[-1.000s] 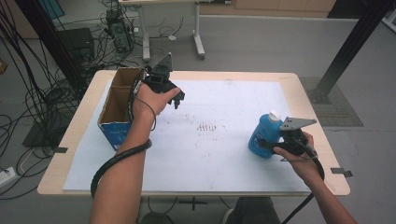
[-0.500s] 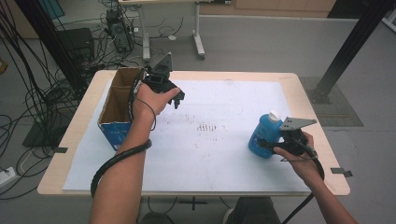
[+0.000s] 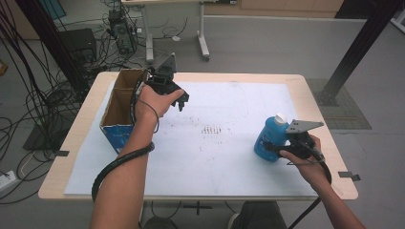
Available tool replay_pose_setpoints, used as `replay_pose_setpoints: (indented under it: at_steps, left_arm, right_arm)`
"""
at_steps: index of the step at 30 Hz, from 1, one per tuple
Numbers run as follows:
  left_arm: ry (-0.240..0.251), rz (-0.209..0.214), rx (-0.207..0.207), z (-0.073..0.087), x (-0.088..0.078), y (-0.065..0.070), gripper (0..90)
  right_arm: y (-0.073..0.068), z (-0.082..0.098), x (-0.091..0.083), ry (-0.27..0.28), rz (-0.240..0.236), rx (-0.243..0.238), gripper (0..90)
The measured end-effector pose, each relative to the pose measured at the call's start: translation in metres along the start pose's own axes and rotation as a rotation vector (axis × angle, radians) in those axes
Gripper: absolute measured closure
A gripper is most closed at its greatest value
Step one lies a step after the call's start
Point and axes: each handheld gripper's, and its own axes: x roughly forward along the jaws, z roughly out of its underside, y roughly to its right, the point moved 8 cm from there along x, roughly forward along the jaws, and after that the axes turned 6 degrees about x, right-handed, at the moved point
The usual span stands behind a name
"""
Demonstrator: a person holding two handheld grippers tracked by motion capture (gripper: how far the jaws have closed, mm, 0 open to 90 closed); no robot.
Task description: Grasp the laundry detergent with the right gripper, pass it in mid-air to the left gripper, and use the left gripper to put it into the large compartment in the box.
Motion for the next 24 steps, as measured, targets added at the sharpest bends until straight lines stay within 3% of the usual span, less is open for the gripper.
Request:
replay_pose_setpoints:
  at_steps: [24]
  left_arm:
    - [0.005,0.044,0.045,0.0,-0.0096,0.0042,5.2]
  right_arm:
    - [-0.0004,-0.0019,-0.0002,-0.019,0.003,0.01,42.7]
